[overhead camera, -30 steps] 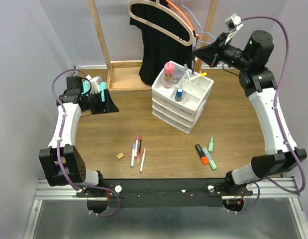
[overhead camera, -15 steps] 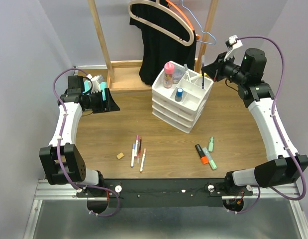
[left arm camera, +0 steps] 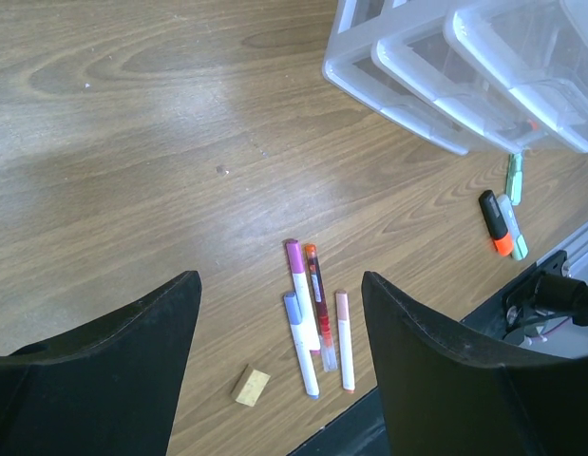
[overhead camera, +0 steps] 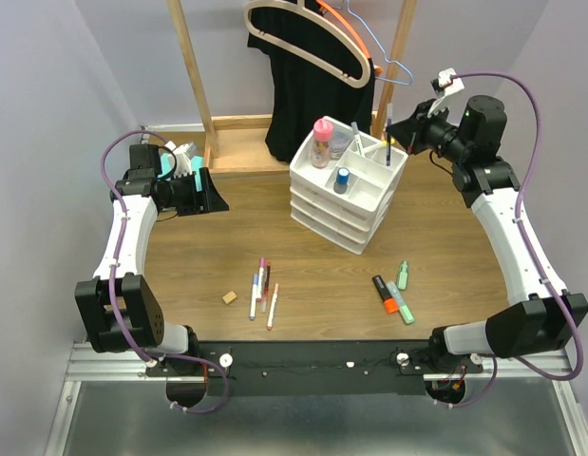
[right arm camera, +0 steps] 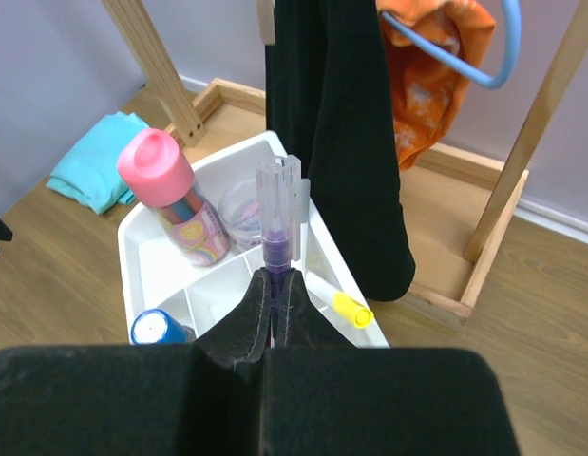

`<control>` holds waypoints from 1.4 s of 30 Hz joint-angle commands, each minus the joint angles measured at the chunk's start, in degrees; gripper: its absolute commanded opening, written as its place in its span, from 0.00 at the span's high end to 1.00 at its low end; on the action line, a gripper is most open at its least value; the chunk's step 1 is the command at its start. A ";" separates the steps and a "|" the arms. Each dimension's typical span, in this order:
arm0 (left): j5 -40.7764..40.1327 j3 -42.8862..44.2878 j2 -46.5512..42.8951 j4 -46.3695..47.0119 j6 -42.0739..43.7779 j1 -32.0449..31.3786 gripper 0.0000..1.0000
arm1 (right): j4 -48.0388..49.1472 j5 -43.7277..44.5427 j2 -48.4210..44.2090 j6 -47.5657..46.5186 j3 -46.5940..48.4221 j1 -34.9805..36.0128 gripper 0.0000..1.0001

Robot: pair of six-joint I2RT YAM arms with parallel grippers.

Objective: Sort the stationery into containers
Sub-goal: Place the pen in the storage box.

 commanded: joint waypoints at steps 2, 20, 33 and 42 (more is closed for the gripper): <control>0.05 -0.26 -0.09 0.81 -0.30 -0.41 0.23 | 7.12 0.50 -0.04 0.33 -1.46 -0.52 0.99; -1.09 -1.22 -0.79 0.38 0.40 -0.41 0.23 | 21.97 -0.47 6.29 8.68 -3.75 -0.43 0.99; -1.53 -1.49 -0.44 0.29 0.41 -0.32 0.23 | 24.53 -2.32 9.72 10.44 -6.12 -0.35 0.99; -1.62 -1.93 -0.17 0.37 0.41 -0.24 0.22 | 24.79 -2.67 10.07 9.65 -8.14 0.53 0.99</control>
